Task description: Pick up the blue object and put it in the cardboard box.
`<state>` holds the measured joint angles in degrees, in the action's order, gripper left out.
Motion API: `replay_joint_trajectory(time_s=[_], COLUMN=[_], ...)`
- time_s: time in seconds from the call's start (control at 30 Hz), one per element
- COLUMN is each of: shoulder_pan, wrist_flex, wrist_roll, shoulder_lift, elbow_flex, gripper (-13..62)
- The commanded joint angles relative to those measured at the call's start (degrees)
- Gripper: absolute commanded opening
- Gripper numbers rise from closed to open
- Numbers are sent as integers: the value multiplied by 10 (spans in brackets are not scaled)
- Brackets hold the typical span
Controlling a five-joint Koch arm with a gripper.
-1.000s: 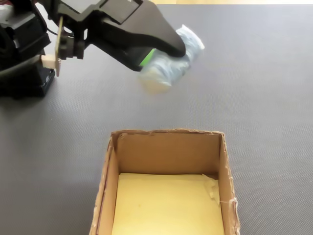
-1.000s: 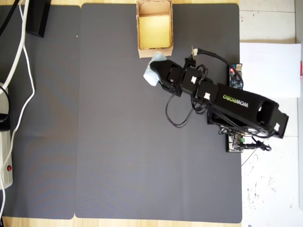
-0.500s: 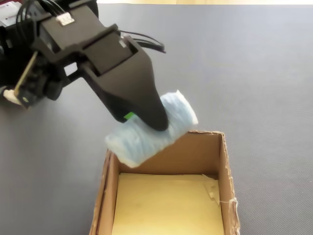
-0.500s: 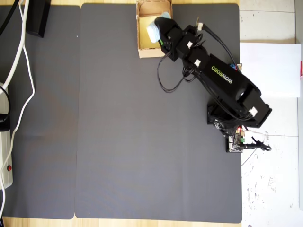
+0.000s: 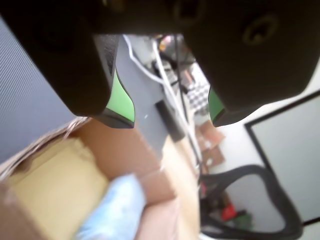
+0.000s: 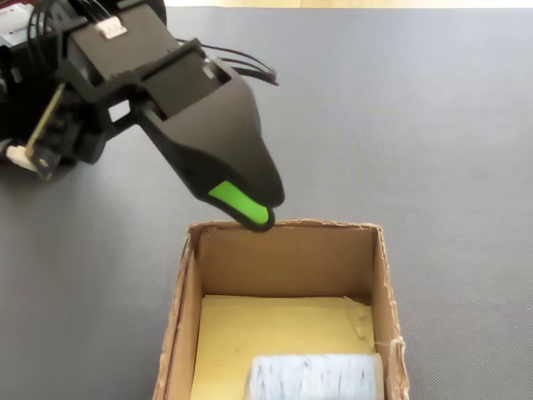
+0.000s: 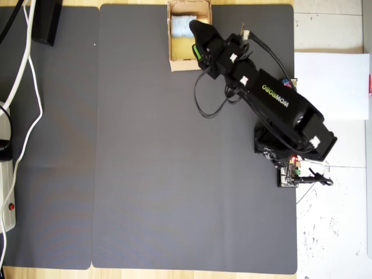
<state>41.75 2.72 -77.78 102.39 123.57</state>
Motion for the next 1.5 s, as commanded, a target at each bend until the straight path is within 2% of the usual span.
replay_joint_trajectory(time_s=[0.0, 0.47, 0.83, 1.27, 1.47], shoulder_pan=[-29, -304, -441, -464, -461], wrist_flex=[-8, -9, -11, -101, -25], wrist_roll=[-20, -45, -81, -141, -139], shoulder_lift=[44, 214, 317, 333, 333], elbow_flex=[-23, 158, 326, 551, 551], gripper=[293, 308, 325, 348, 353])
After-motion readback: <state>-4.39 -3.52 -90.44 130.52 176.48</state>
